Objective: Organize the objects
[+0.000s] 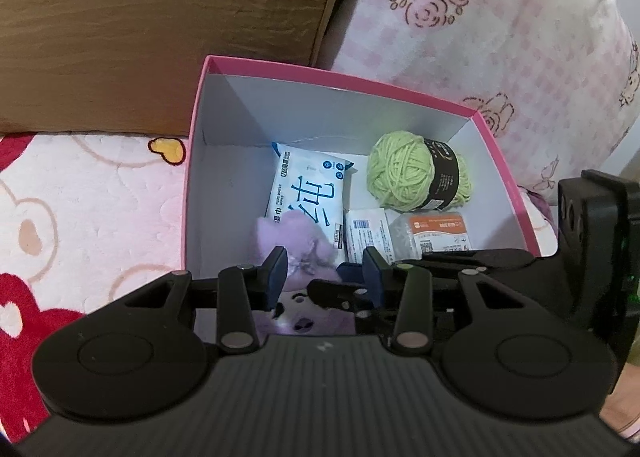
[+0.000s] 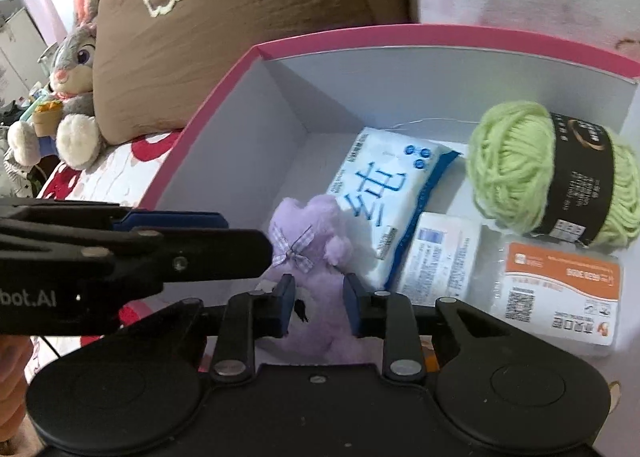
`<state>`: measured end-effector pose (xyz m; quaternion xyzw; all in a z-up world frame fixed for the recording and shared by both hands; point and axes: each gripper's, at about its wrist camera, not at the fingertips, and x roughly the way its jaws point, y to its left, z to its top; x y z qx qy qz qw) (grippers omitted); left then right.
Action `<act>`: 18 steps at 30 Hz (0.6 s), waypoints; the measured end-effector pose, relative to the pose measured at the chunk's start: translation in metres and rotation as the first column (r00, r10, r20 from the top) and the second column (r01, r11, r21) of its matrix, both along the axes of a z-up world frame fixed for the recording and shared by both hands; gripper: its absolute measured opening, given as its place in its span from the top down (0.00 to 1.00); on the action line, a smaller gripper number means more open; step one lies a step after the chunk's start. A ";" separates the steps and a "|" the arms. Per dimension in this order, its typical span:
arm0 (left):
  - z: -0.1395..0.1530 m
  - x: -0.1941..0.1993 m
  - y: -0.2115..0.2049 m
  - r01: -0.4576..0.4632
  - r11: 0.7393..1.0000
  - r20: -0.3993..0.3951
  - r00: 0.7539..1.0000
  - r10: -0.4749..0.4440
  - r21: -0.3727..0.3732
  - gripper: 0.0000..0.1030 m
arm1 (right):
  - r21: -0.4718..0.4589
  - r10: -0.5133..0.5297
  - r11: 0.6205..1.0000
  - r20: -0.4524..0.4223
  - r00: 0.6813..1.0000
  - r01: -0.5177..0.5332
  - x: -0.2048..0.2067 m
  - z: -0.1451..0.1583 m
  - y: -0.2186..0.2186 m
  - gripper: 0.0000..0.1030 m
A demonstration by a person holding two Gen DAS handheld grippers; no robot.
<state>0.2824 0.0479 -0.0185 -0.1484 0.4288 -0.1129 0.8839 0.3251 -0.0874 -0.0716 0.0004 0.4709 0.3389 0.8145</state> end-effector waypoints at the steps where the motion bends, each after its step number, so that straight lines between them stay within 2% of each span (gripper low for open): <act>1: 0.001 0.000 0.000 -0.002 1.000 0.000 1.000 0.002 0.000 0.60 | 0.000 -0.001 1.000 0.002 1.000 0.001 -0.001 0.002 0.000 0.70; 7: 0.012 -0.006 0.004 -0.015 1.000 -0.006 1.000 0.016 0.009 0.57 | -0.021 -0.022 0.999 0.104 0.994 0.024 -0.018 0.027 -0.013 0.68; 10: 0.018 -0.011 0.005 -0.017 1.000 -0.012 1.000 0.017 0.019 0.52 | -0.031 -0.041 0.998 0.148 0.988 0.046 -0.029 0.040 -0.024 0.65; 18: 0.031 -0.026 0.004 -0.029 0.998 -0.054 0.998 0.032 0.051 0.47 | -0.033 -0.073 0.996 0.214 0.974 0.082 -0.059 0.072 -0.040 0.57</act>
